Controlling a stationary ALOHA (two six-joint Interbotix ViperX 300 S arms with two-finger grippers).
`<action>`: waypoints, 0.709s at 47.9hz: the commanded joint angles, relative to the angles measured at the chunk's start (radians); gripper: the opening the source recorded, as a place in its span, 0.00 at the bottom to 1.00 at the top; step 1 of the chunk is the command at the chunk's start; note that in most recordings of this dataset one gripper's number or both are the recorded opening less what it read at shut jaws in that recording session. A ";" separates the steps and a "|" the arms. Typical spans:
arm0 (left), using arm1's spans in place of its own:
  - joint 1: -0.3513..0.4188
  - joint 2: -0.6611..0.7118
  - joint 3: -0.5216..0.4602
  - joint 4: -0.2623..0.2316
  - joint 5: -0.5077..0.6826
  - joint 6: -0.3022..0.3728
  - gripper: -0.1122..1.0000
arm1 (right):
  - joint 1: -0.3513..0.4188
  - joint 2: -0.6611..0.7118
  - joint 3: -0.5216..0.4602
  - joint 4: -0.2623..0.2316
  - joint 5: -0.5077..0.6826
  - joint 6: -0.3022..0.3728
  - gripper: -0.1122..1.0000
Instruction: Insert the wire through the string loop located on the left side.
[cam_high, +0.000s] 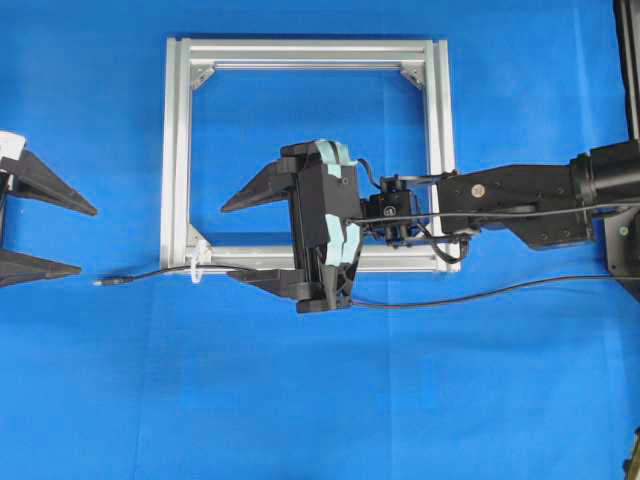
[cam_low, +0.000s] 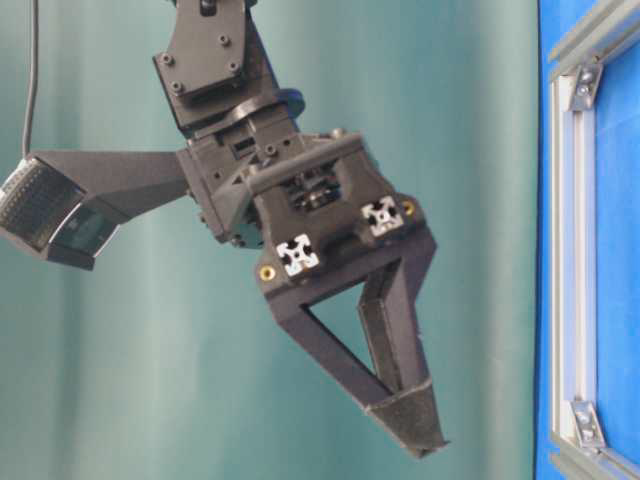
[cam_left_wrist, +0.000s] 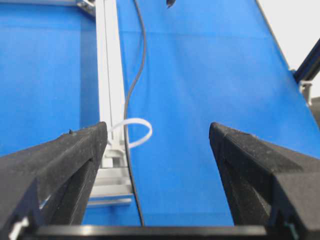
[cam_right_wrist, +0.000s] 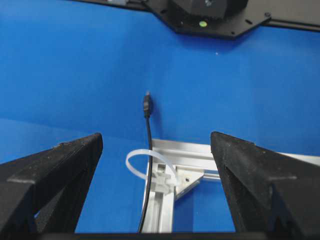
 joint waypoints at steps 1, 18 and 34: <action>0.008 0.011 -0.026 0.002 -0.009 0.003 0.79 | -0.003 -0.032 -0.023 0.002 -0.003 0.002 0.93; 0.025 0.012 -0.026 0.002 -0.002 0.003 0.79 | -0.006 -0.032 -0.023 0.002 -0.008 -0.002 0.93; 0.025 0.012 -0.025 0.003 0.000 0.003 0.79 | -0.006 -0.032 -0.021 0.002 -0.006 -0.002 0.93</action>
